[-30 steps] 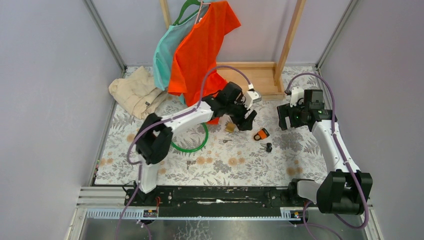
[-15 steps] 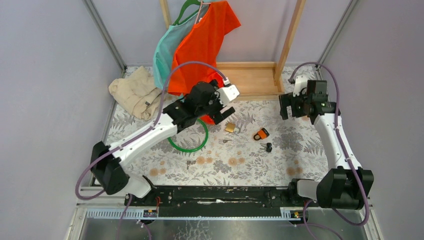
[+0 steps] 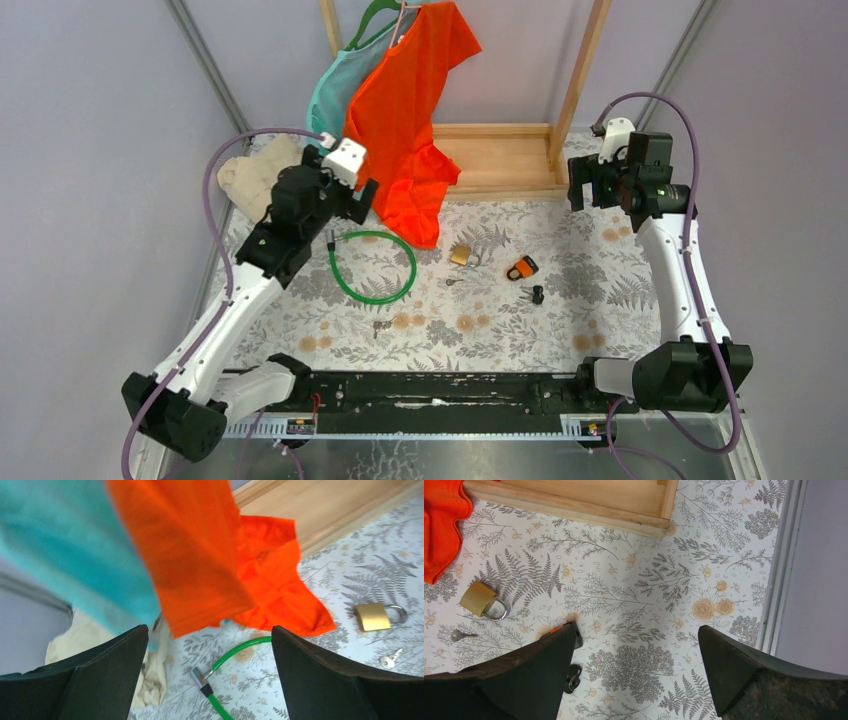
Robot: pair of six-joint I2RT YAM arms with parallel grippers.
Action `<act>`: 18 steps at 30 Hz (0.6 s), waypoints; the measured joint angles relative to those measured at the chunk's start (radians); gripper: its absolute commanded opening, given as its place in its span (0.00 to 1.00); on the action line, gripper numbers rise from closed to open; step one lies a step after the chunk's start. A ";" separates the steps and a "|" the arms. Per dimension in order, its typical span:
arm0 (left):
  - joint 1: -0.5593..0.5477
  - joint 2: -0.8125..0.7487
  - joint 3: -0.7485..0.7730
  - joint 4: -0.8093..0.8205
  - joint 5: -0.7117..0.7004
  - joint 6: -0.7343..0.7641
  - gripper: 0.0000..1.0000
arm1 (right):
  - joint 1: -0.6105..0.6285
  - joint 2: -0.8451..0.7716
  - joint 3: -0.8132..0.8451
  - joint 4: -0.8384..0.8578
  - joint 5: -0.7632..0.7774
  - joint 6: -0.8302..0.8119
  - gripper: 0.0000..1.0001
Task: Lock with the key
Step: Reset both arms
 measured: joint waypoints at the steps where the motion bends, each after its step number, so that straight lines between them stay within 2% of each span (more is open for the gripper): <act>1: 0.026 -0.022 -0.020 0.005 0.001 -0.014 1.00 | 0.000 -0.002 0.000 0.001 0.000 0.007 0.99; 8: 0.198 -0.172 -0.185 0.063 0.002 -0.111 1.00 | 0.000 -0.024 0.000 0.001 -0.008 0.063 0.99; 18: 0.418 -0.164 -0.192 0.084 0.076 -0.237 1.00 | 0.000 -0.005 0.011 0.051 -0.053 0.086 0.99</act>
